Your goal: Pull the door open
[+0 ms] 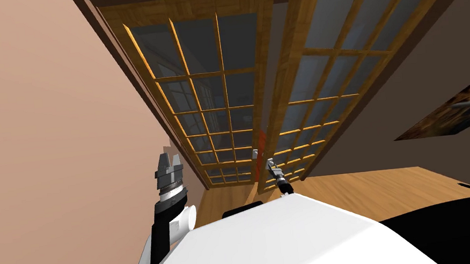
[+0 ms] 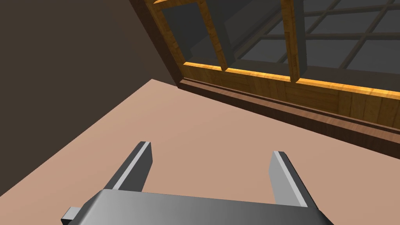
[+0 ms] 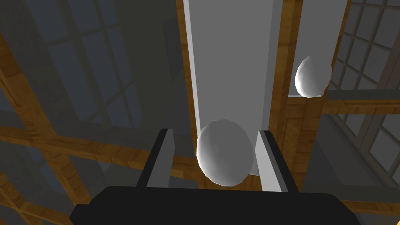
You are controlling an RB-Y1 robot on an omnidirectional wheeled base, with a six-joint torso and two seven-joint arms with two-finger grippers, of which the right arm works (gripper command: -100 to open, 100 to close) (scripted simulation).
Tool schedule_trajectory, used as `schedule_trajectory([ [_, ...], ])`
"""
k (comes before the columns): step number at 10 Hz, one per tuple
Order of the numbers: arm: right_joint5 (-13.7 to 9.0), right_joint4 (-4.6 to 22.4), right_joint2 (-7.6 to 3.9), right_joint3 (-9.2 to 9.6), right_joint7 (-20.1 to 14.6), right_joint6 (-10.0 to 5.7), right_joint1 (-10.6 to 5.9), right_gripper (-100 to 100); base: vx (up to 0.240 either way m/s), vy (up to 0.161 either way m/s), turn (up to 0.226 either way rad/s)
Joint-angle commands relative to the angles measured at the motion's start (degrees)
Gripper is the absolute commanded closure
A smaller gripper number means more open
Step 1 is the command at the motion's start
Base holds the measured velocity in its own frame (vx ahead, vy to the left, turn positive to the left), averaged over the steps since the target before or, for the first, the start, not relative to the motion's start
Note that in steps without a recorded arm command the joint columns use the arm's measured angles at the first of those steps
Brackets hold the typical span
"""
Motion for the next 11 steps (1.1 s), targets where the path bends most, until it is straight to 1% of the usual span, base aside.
schedule_trajectory([
  [1,-0.8,1.5,-1.39,-0.85,-1.7,0.12,0.89,100,-0.123,-0.002,0.02],
  [4,-1.7,1.9,-2.06,-1.22,-4.6,0.18,2.3,100,-0.149,-0.014,-0.027],
  [6,-1.7,1.9,-2.06,-1.22,-4.6,0.18,2.3,100,-0.088,0.0,-0.013],
  [7,-2.2,1.9,-2.32,-1.3,-6.2,0.18,2.77,100,-0.067,-0.012,0.021],
  [9,-2.7,2.0,-2.57,-1.37,-7.9,0.18,3.22,100,-0.074,-0.011,0.023],
  [10,-3.2,2.1,-2.82,-1.43,-9.5,0.18,3.66,100,-0.09,-0.017,0.037],
  [11,-3.5,2.1,-2.94,-1.46,-10.4,0.17,3.88,100,-0.102,-0.021,0.019],
])
